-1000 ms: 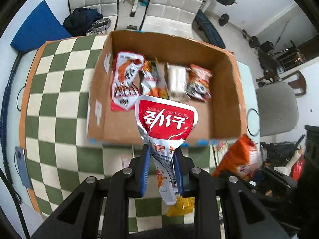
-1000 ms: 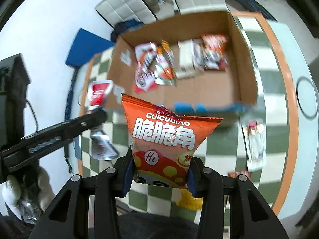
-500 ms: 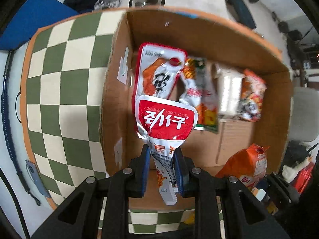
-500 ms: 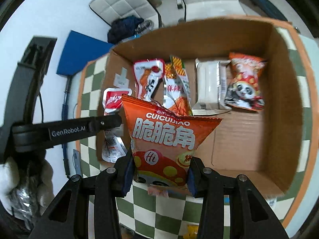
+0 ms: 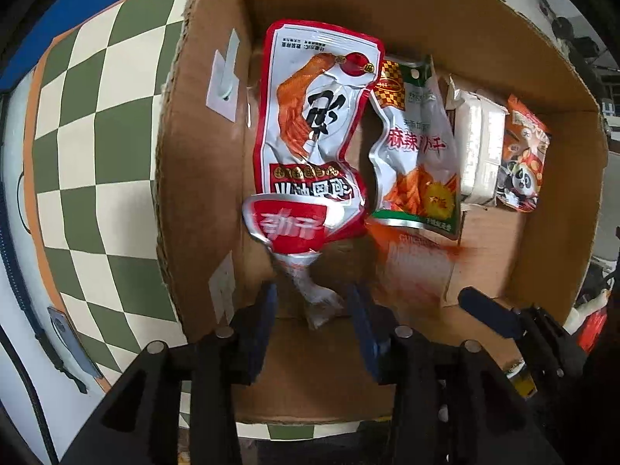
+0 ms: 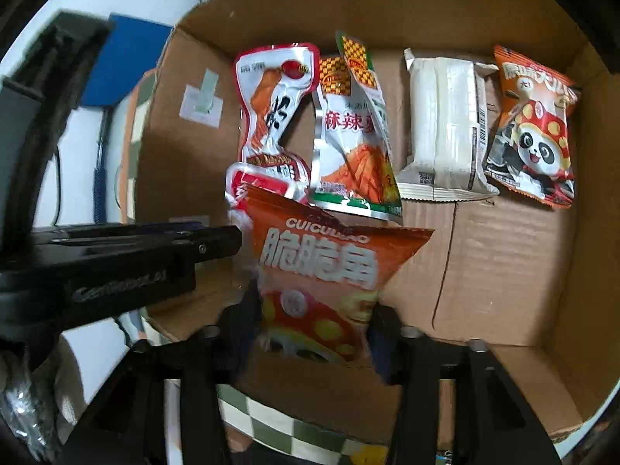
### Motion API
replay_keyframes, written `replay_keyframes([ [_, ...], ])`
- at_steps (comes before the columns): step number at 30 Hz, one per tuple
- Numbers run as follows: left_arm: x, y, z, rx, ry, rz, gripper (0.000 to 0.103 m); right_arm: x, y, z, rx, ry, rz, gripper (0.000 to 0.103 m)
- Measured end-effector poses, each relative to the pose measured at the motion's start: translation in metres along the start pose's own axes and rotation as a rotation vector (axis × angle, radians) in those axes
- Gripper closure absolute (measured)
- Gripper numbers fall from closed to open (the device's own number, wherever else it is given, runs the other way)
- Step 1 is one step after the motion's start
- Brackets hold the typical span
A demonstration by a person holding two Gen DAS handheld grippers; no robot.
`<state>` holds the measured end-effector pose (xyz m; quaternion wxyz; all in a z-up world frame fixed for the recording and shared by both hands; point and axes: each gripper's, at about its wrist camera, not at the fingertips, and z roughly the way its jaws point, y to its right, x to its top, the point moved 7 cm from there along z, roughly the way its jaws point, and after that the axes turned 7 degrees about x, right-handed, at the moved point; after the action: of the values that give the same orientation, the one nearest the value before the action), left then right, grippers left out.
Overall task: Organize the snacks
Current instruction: 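Carry both packets into the box and open both tools, then withdraw both tools from the box toward the remaining snacks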
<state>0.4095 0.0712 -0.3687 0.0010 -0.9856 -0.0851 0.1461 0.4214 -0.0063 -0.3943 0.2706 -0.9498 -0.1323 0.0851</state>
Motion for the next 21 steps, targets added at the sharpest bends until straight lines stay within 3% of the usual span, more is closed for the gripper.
replay_keyframes([
  [2, -0.002, 0.000, -0.003, -0.002, 0.020, -0.004, 0.061, -0.002, 0.001, 0.002, -0.012, -0.006, -0.002, 0.019],
  [4, -0.005, 0.001, -0.008, -0.004, 0.045, -0.003, 0.039, -0.002, 0.001, -0.001, -0.032, 0.006, -0.014, 0.019],
  [6, -0.010, 0.002, -0.014, 0.004, 0.071, -0.002, 0.029, -0.005, 0.002, -0.005, -0.058, 0.011, -0.019, 0.017],
  [8, -0.015, 0.004, -0.021, 0.012, 0.103, 0.000, 0.027, -0.008, 0.002, -0.011, -0.085, 0.026, -0.030, 0.015],
  [10, -0.019, 0.007, -0.027, 0.019, 0.131, 0.004, 0.016, -0.010, 0.005, -0.019, -0.125, 0.046, -0.038, 0.015],
  [18, -0.051, 0.015, -0.060, 0.040, 0.286, 0.015, 0.010, -0.028, 0.018, -0.059, -0.261, 0.164, -0.045, 0.009],
  [21, -0.058, 0.016, -0.072, 0.031, 0.328, 0.011, 0.006, -0.038, 0.019, -0.074, -0.274, 0.194, -0.047, 0.008],
])
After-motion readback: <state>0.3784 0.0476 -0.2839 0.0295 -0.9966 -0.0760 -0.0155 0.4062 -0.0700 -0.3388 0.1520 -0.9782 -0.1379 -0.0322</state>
